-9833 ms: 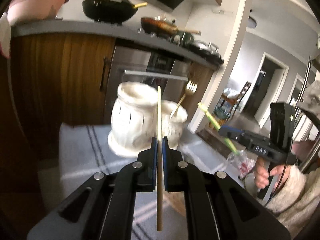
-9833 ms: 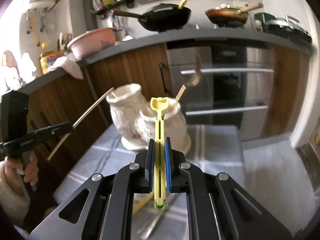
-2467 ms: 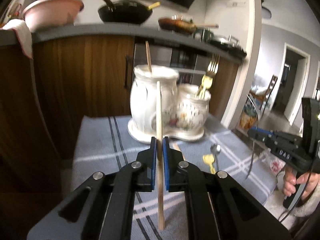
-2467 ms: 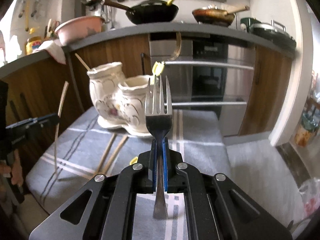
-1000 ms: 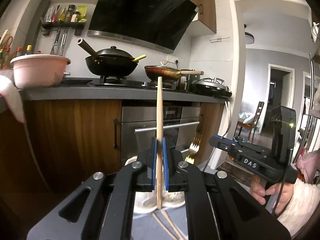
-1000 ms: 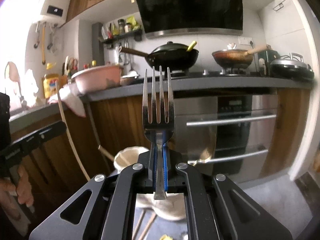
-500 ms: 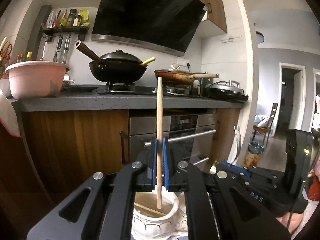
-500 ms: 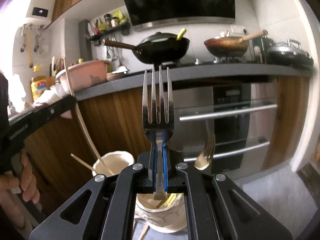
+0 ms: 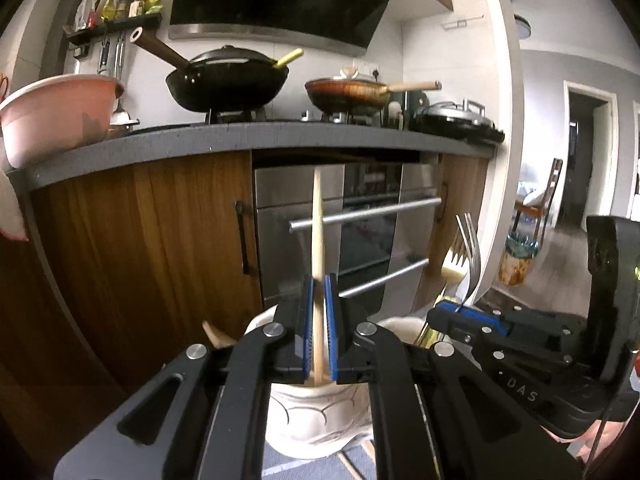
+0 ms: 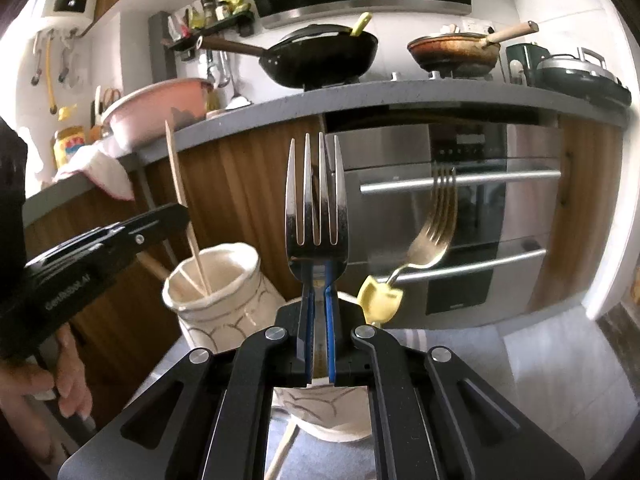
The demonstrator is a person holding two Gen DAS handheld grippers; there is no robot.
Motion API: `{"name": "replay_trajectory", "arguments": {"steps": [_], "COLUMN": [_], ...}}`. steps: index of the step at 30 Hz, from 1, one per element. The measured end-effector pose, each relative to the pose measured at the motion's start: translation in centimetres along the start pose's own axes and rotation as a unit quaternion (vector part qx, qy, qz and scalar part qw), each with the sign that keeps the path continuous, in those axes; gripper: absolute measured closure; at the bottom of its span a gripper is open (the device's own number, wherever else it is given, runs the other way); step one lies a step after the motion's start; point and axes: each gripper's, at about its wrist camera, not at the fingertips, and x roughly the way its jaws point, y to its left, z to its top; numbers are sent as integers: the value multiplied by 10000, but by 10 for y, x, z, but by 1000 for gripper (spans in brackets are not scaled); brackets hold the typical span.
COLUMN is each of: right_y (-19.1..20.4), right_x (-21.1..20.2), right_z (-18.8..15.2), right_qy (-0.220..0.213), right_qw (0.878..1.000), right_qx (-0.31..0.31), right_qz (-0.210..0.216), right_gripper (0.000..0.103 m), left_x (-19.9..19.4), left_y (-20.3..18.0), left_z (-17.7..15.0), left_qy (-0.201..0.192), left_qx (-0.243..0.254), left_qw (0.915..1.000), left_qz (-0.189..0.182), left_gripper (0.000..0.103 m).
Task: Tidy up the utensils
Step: 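Carry the chopstick and silver fork up over the white holder with both tools, then drop the chopstick into the larger cup while the right tool drops the fork into the smaller cup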
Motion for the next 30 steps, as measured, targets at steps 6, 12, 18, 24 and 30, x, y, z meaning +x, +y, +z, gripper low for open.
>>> {"name": "replay_trajectory", "arguments": {"steps": [6, 12, 18, 24, 30], "right_y": [-1, -3, -6, -9, -8], "right_x": [5, 10, 14, 16, 14], "right_z": [-4, -6, -9, -9, -10], "right_qy": [124, 237, 305, 334, 331], "right_qw": [9999, 9997, 9994, 9992, 9994], "right_qx": [2, -14, 15, 34, 40], "right_qz": [-67, -105, -150, -193, -127], "right_gripper": [97, 97, 97, 96, 89], "left_x": [3, 1, -4, -11, -17], "left_y": [-1, -2, -1, -1, 2], "left_z": [-5, -3, 0, 4, 8], "left_qy": [80, 44, -105, -253, -365], "left_qx": [10, 12, -40, -129, -215], "left_qw": [10000, 10000, 9999, 9996, 9991], "left_qz": [-9, -15, -10, -36, 9], "left_gripper": [97, 94, 62, 41, 30]}}
